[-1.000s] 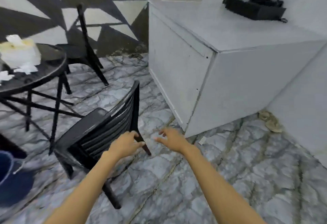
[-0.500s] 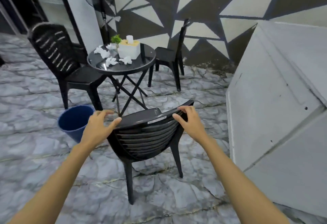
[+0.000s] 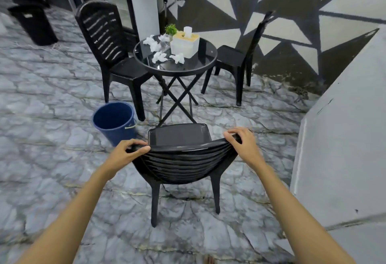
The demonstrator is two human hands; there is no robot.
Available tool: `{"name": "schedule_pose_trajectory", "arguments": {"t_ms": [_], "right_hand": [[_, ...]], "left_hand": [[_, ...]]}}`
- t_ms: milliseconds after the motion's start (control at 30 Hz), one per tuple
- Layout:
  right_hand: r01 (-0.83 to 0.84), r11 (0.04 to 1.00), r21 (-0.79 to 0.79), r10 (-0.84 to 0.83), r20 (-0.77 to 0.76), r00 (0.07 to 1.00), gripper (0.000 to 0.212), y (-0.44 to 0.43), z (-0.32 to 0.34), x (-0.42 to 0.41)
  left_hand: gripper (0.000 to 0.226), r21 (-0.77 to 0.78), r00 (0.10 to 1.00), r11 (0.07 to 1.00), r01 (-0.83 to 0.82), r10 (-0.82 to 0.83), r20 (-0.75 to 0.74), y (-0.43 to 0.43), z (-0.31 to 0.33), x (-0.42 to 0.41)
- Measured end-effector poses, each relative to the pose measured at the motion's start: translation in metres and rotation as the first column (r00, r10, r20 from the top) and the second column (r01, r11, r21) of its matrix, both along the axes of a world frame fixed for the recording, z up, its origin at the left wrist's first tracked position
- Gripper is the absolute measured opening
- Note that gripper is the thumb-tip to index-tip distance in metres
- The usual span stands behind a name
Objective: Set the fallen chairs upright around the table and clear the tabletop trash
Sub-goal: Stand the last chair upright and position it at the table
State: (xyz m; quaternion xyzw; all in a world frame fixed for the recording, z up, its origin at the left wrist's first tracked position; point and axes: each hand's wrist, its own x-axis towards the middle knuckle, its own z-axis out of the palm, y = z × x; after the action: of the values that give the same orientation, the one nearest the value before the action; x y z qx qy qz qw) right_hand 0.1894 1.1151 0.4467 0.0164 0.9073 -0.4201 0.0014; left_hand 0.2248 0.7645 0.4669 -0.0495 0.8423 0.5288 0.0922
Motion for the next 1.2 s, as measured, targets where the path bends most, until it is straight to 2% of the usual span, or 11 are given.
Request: {"name": "schedule_pose_trajectory", "arguments": {"t_ms": [133, 233, 267, 400, 467, 567, 667, 767, 900, 1067, 1200], "right_hand": [[-0.115, 0.993, -0.027, 0.115, 0.026, 0.993, 0.074, 0.021, -0.001, -0.009], [-0.133, 0.986, 0.100, 0.132, 0.010, 0.991, 0.079, 0.039, -0.005, -0.022], [-0.129, 0.986, 0.109, 0.129, 0.012, 0.992, 0.079, 0.043, -0.007, -0.027], [-0.171, 0.956, -0.237, 0.207, 0.134, 0.969, 0.083, 0.050, -0.010, -0.032], [-0.172, 0.934, -0.314, 0.228, 0.148, 0.962, 0.080, 0.050, -0.011, -0.037], [-0.214, 0.923, -0.320, 0.268, 0.133, 0.954, 0.085, 0.058, -0.011, -0.050], [-0.229, 0.925, -0.305, 0.279, 0.134, 0.951, 0.074, 0.070, -0.009, -0.069], [-0.221, 0.930, -0.292, 0.268, 0.129, 0.955, 0.083, 0.082, -0.005, -0.090], [-0.164, 0.920, -0.357, 0.219, 0.118, 0.969, 0.085, 0.101, -0.003, -0.114], [-0.133, 0.906, -0.402, 0.186, 0.097, 0.978, 0.086, 0.104, -0.008, -0.123], [-0.116, 0.885, -0.451, 0.171, 0.083, 0.982, 0.051, 0.089, -0.020, -0.128]], "left_hand": [[0.006, 0.054, 0.998, 0.997, -0.064, 0.063, 0.020, 0.000, -0.008, -0.001], [0.030, 0.101, 0.993, 0.988, -0.117, 0.115, 0.026, -0.002, -0.018, 0.000], [0.030, 0.109, 0.990, 0.984, -0.142, 0.139, 0.031, -0.001, -0.020, 0.000], [0.021, 0.146, 0.977, 0.966, -0.213, 0.210, 0.032, 0.005, -0.028, 0.001], [0.020, 0.177, 0.968, 0.952, -0.251, 0.250, 0.032, 0.008, -0.029, 0.001], [0.019, 0.224, 0.950, 0.924, -0.311, 0.307, 0.053, 0.014, -0.034, 0.000], [0.018, 0.272, 0.932, 0.894, -0.355, 0.361, 0.028, 0.032, -0.038, -0.005], [0.026, 0.351, 0.888, 0.831, -0.431, 0.460, 0.002, 0.056, -0.041, -0.015], [0.042, 0.443, 0.873, 0.774, -0.452, 0.486, 0.043, 0.084, -0.045, -0.028], [0.033, 0.524, 0.863, 0.728, -0.441, 0.505, 0.025, 0.090, -0.047, -0.049], [0.030, 0.511, 0.890, 0.761, -0.400, 0.456, 0.018, 0.066, -0.042, -0.072]]}}
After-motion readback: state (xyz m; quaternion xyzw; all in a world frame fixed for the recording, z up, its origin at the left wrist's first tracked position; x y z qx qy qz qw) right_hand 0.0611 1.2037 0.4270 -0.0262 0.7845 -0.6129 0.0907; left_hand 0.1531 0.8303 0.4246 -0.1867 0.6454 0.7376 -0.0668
